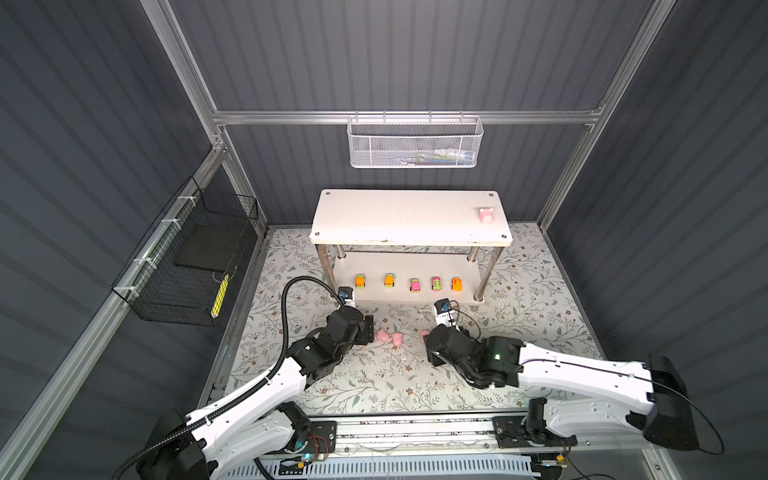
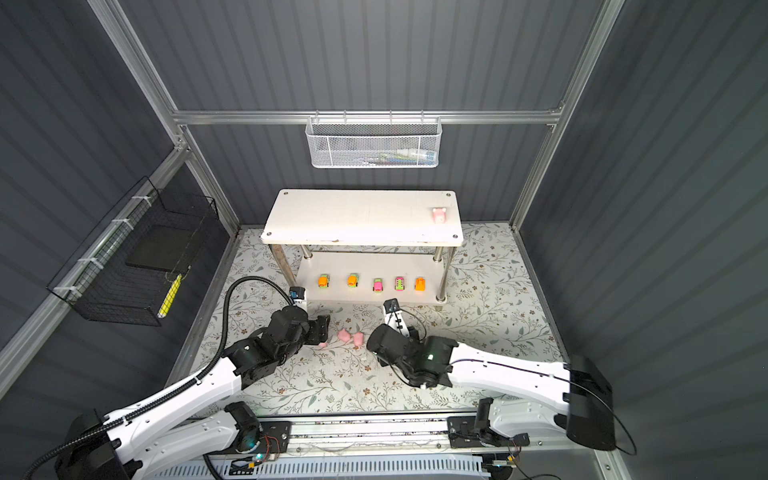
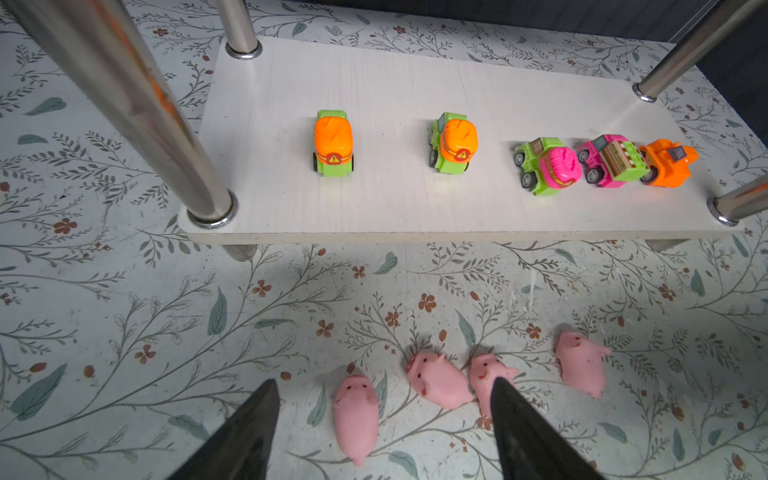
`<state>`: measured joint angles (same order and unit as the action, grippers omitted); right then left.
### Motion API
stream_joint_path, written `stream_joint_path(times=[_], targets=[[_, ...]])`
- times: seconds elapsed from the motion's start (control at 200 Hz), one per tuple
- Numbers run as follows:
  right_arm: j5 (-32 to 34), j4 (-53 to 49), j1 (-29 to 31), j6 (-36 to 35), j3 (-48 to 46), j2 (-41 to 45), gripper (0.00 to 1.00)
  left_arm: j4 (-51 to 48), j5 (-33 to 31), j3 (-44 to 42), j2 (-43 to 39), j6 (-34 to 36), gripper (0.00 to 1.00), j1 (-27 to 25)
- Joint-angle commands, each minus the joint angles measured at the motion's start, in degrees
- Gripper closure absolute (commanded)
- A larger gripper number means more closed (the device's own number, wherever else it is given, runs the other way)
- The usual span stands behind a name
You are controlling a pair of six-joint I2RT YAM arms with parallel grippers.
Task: Place and organize the plastic toys onto the shelf
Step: 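Draw the right gripper back down toward the remaining pink pigs, then lower the right gripper onto the pink pig farthest from the left gripper and close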
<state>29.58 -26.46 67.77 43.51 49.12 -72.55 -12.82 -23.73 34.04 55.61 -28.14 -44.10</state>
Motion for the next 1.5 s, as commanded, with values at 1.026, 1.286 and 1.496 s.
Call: stream_joint_path(times=[1.026,1.286,1.496], targets=[[-12.24,5.29,-11.34,12.26,6.15,-24.25,0.39,-1.42,-3.01,-0.38,-0.83,-1.23,0.19,0.78],[-13.47,4.97,-12.71,12.66,6.60,-26.03,0.41,-1.16,-2.52,-0.31,-0.19,-0.95,0.19,0.94],[-13.19,4.50,-13.42,11.88,7.38,-27.06,0.45,-0.98,-2.31,-0.57,0.00,-1.04,0.19,1.12]])
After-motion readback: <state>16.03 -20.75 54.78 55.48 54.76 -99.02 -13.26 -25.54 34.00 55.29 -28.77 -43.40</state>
